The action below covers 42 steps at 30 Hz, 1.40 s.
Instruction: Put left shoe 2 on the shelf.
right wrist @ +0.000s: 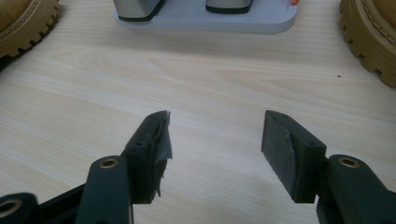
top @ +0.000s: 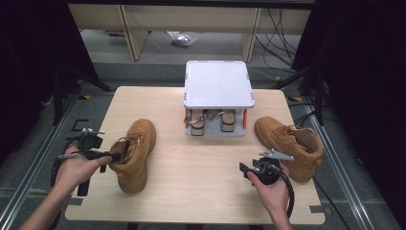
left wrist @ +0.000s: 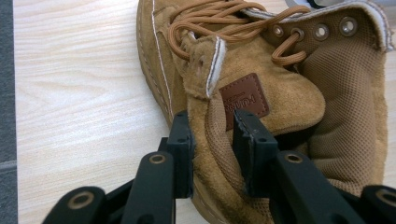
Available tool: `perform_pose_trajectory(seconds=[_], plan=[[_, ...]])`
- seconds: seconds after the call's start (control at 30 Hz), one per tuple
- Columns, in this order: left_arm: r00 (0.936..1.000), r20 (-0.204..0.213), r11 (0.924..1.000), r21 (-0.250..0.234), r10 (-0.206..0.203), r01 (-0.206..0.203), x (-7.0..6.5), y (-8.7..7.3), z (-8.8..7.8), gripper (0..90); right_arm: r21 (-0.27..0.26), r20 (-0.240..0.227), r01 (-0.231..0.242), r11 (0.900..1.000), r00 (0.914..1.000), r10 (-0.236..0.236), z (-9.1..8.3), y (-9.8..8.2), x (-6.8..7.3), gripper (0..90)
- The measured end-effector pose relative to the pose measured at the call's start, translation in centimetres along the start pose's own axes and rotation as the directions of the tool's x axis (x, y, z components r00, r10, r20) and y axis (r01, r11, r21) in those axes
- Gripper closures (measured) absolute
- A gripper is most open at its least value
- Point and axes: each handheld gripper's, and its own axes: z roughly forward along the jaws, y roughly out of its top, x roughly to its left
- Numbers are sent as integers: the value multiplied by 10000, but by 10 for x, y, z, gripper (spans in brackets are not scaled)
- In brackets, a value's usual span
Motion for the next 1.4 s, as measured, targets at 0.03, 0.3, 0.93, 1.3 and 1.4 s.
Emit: perform_pose_trajectory(seconds=[0.03, 0.3, 0.93, 1.3, 1.4], plan=[[10000, -66, 10000, 28, 22, -22, -1, 0, 0, 691, 7, -56, 19, 10000, 10000, -19, 1, 0, 0, 423], [9996, -270, 9998, 173, -41, 46, -7, 5, 8, 656, 181, -124, 27, 9998, 9999, -25, 2, -2, 2, 419], [9877, 1285, 9906, -925, -886, 1009, 16, -10, 13, 768, 178, -5, 29, 9998, 10000, -29, 3, -4, 2, 421], [9663, 1895, 9602, -1849, -1744, 2095, 25, -12, 13, 788, 172, -14, 94, 9998, 10000, -93, 5, -4, 2, 422], [9604, 2055, 9567, -1827, -1883, 2266, 30, -12, 14, 789, 129, -52, 94, 9999, 9999, -93, 4, -4, 3, 422]])
